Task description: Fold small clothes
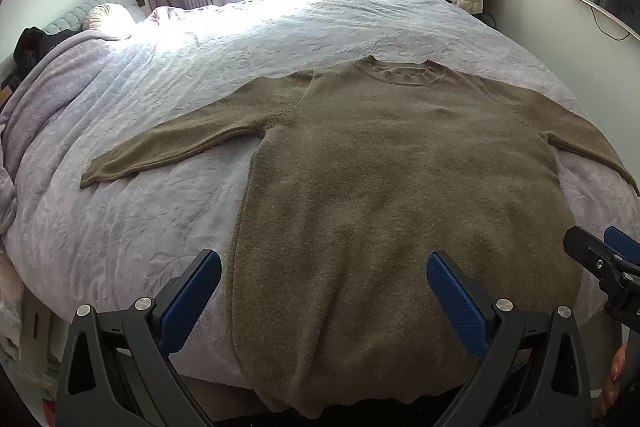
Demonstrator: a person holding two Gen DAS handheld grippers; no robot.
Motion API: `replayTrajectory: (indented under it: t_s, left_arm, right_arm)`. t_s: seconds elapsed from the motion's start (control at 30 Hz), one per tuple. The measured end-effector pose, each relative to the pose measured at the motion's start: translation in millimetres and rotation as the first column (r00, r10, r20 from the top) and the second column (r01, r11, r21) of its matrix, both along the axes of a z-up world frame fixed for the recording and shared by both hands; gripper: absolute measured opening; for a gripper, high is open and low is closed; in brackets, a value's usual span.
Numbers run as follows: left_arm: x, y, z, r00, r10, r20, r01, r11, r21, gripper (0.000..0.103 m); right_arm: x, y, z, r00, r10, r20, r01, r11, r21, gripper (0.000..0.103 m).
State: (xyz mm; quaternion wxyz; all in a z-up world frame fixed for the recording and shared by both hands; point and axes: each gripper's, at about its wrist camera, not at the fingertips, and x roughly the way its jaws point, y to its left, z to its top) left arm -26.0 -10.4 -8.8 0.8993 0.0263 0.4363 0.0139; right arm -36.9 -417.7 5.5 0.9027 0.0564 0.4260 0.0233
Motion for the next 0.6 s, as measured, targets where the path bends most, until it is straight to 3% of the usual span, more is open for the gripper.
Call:
replayTrajectory:
  t_s: [0.6]
  left_arm:
    - [2.2,-5.6,-6.7,1.0,-0.006,-0.024,0.007,1.0,0.012,0.103]
  right_arm:
    - [3.0,-1.2,-9.1,1.0,-0.003,-0.024,0.002,1.0,-0.02,0.103]
